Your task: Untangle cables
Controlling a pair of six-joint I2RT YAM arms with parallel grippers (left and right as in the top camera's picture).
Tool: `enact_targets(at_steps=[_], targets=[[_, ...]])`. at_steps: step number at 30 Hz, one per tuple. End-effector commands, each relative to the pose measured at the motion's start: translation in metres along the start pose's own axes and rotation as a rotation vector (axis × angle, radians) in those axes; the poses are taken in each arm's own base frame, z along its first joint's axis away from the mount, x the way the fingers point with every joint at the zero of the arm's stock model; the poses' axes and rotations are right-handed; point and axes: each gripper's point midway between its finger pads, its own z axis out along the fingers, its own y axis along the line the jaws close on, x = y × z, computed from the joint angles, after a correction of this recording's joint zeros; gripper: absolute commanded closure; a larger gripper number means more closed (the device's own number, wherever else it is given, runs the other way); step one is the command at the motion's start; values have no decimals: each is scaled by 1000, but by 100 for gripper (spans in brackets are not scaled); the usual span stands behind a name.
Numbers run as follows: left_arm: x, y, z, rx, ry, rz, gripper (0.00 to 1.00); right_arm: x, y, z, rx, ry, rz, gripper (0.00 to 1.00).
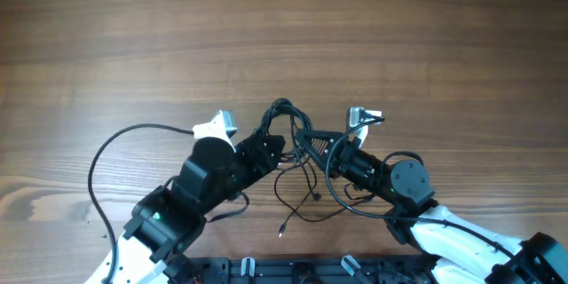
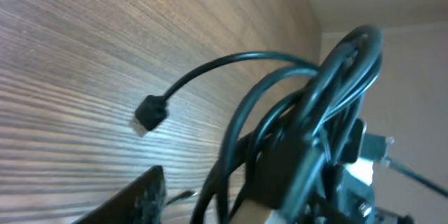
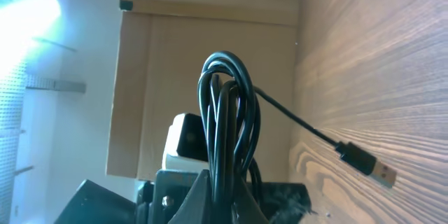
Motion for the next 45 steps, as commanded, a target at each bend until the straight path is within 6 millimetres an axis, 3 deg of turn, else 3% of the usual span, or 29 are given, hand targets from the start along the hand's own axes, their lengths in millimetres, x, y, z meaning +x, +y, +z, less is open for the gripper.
enact_targets(at_steps=[1,6,7,11,13,15,18,23,28,31,37,45], targets=[[-2,0,8,-3,-5,-4,66,0,11,5,-30,9,-34,95],[-19,11,9,-40,-64,-22,96,6,11,5,-28,42,-49,96],[-23,13,9,-49,-79,-15,96,6,10,5,-27,43,-68,94],[-45,19,3,-75,-140,189,96,8,-14,4,62,64,-239,60],[-55,19,-3,-83,-171,303,96,3,-27,1,112,68,-396,54],[-65,19,-10,-89,-198,400,96,-9,-38,-4,162,59,-438,46],[-55,8,-16,-4,-125,603,96,-30,-22,-10,112,87,-528,40],[-9,-13,-20,229,90,797,96,-36,4,-20,25,288,-614,39],[9,-19,-24,318,179,804,96,-35,24,-12,-9,383,-668,39],[12,-16,-21,313,211,770,96,-37,37,-8,-41,388,-721,45],[22,-14,-17,343,295,705,96,-14,40,-19,-118,526,-728,51],[18,-21,-12,347,302,576,96,-15,38,-18,-135,517,-826,60]])
